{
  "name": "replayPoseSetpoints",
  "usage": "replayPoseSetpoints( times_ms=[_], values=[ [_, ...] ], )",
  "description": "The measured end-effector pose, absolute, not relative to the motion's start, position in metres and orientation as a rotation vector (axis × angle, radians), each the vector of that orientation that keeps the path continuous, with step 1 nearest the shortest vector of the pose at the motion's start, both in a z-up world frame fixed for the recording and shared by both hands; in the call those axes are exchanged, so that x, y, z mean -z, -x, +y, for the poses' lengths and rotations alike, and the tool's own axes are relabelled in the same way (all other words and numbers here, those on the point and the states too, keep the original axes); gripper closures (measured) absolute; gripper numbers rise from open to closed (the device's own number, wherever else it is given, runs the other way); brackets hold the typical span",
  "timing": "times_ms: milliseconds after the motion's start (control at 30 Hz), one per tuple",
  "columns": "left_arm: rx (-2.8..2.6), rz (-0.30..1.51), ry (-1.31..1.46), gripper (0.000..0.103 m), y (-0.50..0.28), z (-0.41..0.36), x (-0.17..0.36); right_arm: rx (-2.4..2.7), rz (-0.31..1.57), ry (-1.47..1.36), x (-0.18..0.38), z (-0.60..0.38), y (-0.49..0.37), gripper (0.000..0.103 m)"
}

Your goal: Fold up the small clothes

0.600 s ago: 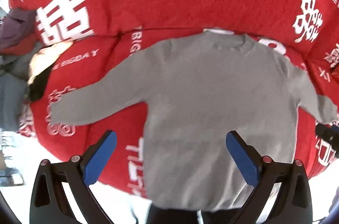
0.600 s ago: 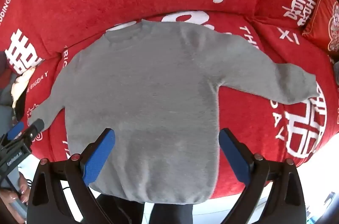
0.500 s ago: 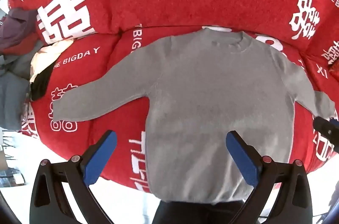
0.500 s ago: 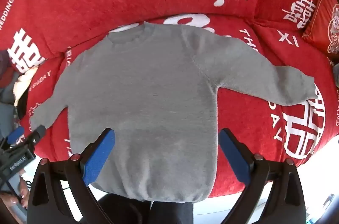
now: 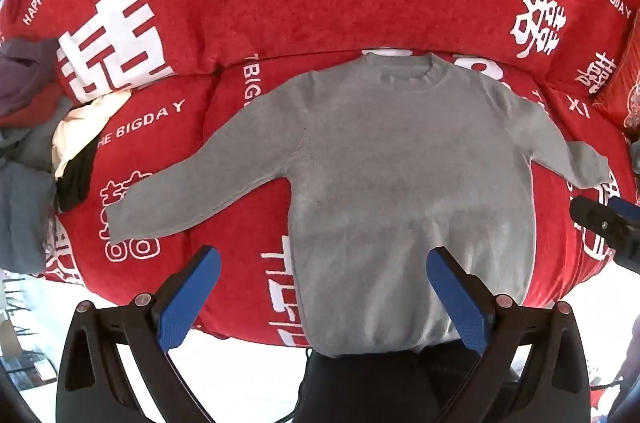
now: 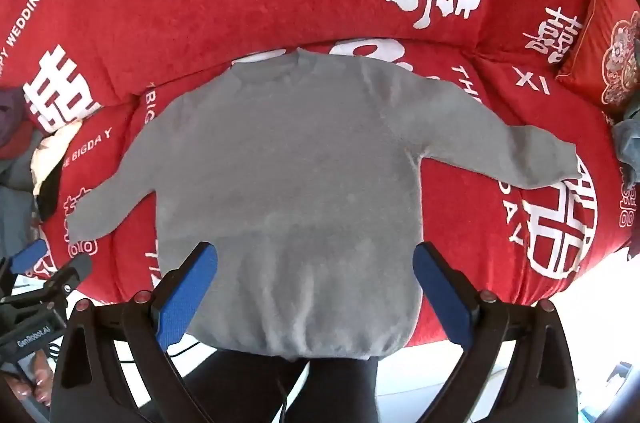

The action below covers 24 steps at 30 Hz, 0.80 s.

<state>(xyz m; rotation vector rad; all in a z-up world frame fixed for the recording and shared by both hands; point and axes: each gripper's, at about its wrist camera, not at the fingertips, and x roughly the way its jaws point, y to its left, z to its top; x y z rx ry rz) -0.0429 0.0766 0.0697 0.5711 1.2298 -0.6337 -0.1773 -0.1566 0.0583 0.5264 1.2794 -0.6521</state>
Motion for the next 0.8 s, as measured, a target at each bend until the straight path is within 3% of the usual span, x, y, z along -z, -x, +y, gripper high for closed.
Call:
replayPoseSetpoints(
  times_ms=[100,800],
  values=[
    [0.563,1.291,-0.531,0.0,0.019,0.034,-0.077,0.651,1.278,-0.524,-0.065,-0.152,0.181,0.004],
    [0.516,1.254,-0.53,0.0,0.045,0.016,-0.112,0.622,1.279,-0.402,-0.096,-0.161,0.194,0.004]
  ],
)
